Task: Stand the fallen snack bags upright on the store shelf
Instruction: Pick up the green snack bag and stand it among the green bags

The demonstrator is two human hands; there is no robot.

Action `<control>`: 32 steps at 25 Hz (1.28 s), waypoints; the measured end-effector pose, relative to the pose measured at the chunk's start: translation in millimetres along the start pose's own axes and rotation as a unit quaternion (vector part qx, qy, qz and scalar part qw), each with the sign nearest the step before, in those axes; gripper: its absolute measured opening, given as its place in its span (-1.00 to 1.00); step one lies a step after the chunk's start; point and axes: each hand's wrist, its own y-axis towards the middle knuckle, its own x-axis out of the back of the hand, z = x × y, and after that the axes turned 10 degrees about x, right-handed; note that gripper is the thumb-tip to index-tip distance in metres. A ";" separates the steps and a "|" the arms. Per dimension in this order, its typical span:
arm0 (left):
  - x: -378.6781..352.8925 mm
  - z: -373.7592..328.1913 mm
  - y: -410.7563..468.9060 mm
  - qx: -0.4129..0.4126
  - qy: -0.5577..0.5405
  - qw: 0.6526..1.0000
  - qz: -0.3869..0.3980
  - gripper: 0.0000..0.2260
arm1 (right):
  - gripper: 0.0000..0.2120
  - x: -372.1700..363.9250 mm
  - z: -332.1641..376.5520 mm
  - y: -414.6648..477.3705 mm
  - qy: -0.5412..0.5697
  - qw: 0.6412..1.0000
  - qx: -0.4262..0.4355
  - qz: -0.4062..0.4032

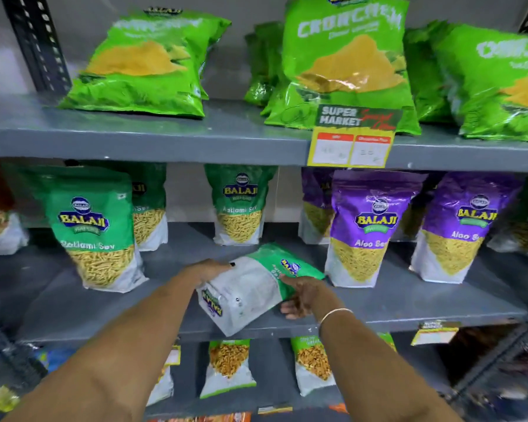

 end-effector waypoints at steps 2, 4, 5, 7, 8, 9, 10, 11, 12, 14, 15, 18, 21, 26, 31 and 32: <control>5.8 10.0 8.6 0.003 -0.025 0.998 0.051 -0.47 | -0.71 -16.2 -5.3 1.8 0.065 0.997 0.025 -0.041; 9.2 17.4 13.1 0.026 -0.045 0.995 0.084 -0.52 | -0.78 -20.6 -6.2 -1.1 0.114 0.991 0.052 -0.041; 9.7 18.1 10.1 0.035 -0.049 0.994 0.096 -0.60 | -0.80 -20.6 -4.8 -3.6 0.133 0.988 0.065 -0.038; 9.9 15.6 0.8 0.053 -0.030 0.991 0.116 -0.69 | -0.76 -16.0 2.2 -11.0 0.133 0.987 0.081 -0.040; 9.9 12.0 -5.0 0.057 -0.007 0.990 0.131 -0.72 | -0.72 -13.1 7.7 -17.0 0.116 0.989 0.087 -0.041; 10.6 7.2 -12.2 0.055 0.012 0.988 0.144 -0.76 | -0.71 -10.1 14.8 -23.5 0.096 0.990 0.091 -0.043; 11.4 2.3 -15.4 0.052 0.026 0.988 0.146 -0.79 | -0.74 -7.2 24.7 -32.1 0.074 0.991 0.100 -0.045; 13.7 -3.2 -21.9 0.045 0.032 0.988 0.145 -0.79 | -0.83 -4.4 34.3 -36.8 0.061 0.991 0.107 -0.046; 16.6 -8.3 -25.1 0.035 0.030 0.989 0.138 -0.79 | -0.91 -3.4 45.1 -44.3 0.046 0.990 0.121 -0.051; 22.9 -14.4 -29.1 0.006 0.010 0.993 0.117 -0.69 | -0.82 -2.1 66.3 -55.5 0.026 0.984 0.159 -0.071; 26.3 -16.0 -28.6 -0.005 -0.003 0.995 0.101 -0.58 | -0.76 -5.2 77.2 -61.0 0.033 0.978 0.191 -0.078; 25.5 -11.8 -17.0 -0.053 -0.062 0.996 0.035 -0.46 | -0.76 -15.3 95.8 -52.7 0.015 0.954 0.288 -0.082; 16.2 -2.6 -0.8 -0.090 -0.145 0.982 -0.080 -0.43 | -0.76 -29.7 98.8 -27.4 0.016 0.930 0.358 -0.080; 4.8 14.7 16.6 -0.087 -0.162 0.969 -0.165 -0.35 | -0.53 -41.0 86.4 7.4 0.022 0.919 0.393 -0.021; 10.6 20.3 20.1 -0.088 -0.161 0.975 -0.122 -0.26 | -0.66 -38.5 91.4 4.7 0.036 0.932 0.359 0.032; 13.0 21.1 22.1 -0.092 -0.166 0.977 -0.096 -0.24 | -0.60 -35.0 91.2 3.6 0.035 0.940 0.337 0.053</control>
